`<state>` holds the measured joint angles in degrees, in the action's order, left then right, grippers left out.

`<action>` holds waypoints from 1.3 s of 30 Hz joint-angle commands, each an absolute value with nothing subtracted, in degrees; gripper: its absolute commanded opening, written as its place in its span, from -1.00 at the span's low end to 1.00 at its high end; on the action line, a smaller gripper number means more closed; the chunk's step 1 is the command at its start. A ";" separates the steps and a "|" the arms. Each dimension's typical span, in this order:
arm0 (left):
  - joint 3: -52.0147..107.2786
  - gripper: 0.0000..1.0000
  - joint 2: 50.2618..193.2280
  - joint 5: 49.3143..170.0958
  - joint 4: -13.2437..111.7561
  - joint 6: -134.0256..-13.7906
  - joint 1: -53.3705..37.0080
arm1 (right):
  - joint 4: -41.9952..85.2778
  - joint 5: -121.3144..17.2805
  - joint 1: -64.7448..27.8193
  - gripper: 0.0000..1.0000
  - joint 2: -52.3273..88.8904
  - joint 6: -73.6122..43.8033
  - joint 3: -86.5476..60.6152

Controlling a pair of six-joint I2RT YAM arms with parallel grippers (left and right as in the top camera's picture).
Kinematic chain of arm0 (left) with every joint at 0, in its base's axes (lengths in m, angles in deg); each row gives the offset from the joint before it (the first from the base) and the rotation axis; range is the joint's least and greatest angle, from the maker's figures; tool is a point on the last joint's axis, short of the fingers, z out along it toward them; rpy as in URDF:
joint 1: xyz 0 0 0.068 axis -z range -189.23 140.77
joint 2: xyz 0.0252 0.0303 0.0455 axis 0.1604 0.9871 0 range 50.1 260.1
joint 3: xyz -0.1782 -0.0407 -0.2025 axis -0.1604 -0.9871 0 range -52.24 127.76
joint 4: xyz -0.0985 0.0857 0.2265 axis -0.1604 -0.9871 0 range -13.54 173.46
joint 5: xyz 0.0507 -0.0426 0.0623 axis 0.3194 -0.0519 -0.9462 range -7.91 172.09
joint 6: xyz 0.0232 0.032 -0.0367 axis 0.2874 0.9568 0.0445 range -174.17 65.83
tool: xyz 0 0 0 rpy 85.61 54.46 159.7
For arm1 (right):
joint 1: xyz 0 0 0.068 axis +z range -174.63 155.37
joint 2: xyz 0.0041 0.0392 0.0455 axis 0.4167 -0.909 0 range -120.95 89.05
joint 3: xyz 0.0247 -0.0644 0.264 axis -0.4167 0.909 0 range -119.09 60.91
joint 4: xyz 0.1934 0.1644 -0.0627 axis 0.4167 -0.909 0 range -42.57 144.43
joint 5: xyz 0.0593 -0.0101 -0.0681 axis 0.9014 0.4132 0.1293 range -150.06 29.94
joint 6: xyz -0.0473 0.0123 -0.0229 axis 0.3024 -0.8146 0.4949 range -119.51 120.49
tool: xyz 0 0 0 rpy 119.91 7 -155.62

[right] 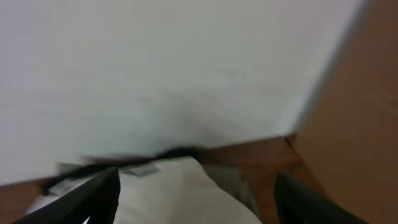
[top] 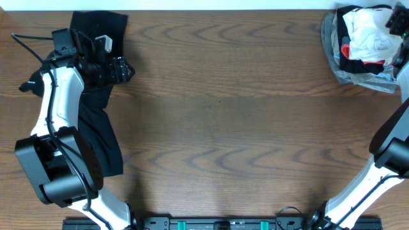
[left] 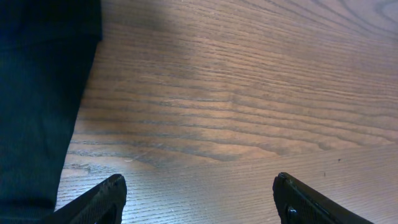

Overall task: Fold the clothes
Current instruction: 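Place the bundle on the clothes stack and press it down with the right gripper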

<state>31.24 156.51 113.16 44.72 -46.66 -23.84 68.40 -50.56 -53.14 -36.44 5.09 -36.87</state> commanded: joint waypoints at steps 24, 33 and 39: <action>31.44 0.56 157.25 112.46 44.72 -46.55 -23.89 | 65.17 -49.06 -53.75 0.88 -31.41 1.18 -36.63; 31.44 0.96 157.25 112.46 44.72 -46.55 -23.89 | 64.03 -43.55 -53.01 0.99 -5.01 1.18 -36.63; 31.44 0.96 157.25 112.46 44.72 -46.55 -23.89 | 64.01 -43.55 -53.12 0.99 6.23 1.18 -36.63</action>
<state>31.24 156.51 113.14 44.74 -46.69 -23.84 64.91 -44.38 -53.27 5.40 1.31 -37.44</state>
